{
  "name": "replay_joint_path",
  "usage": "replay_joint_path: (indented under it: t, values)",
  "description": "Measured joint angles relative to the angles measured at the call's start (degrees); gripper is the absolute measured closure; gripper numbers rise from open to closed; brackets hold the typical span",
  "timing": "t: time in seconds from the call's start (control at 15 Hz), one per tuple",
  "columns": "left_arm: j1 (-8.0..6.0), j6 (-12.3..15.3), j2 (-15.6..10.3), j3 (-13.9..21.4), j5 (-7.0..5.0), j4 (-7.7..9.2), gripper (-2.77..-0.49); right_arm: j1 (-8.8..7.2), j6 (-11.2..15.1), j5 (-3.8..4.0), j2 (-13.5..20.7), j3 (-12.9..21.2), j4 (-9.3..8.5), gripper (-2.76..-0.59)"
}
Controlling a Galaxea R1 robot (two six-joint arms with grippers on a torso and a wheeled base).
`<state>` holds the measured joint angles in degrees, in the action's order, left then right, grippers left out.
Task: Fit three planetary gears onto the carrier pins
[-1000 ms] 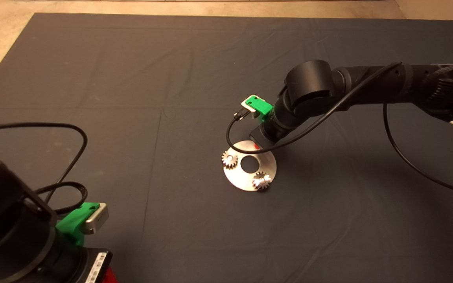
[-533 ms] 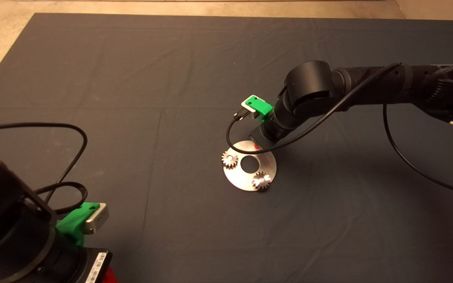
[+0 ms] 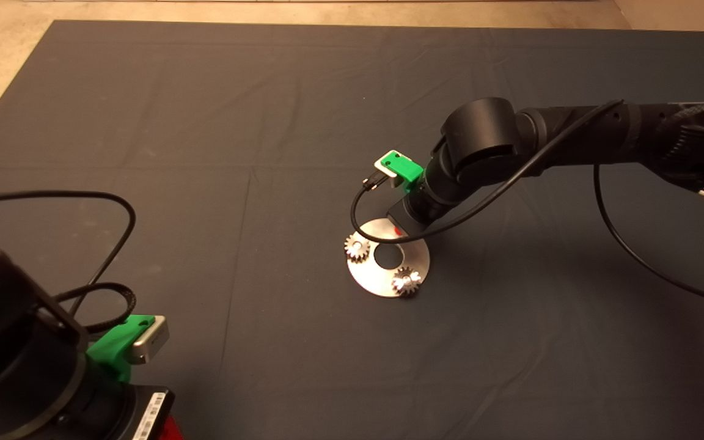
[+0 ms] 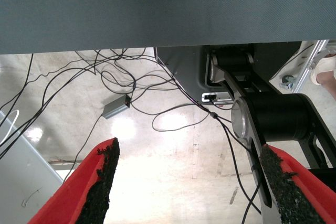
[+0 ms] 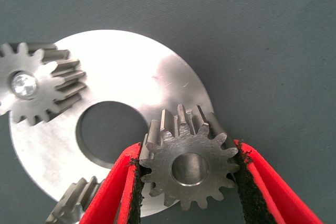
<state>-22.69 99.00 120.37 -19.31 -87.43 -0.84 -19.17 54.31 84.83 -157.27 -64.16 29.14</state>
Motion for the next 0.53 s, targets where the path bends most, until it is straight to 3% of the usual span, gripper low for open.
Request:
replay_joint_path:
  t: [0.53]
  values:
    - [0.00, 0.0, 0.1, 0.0, -0.01, 0.02, -1.89, 0.01, 0.0, 0.09, 0.2, 0.6, 0.05, -1.07]
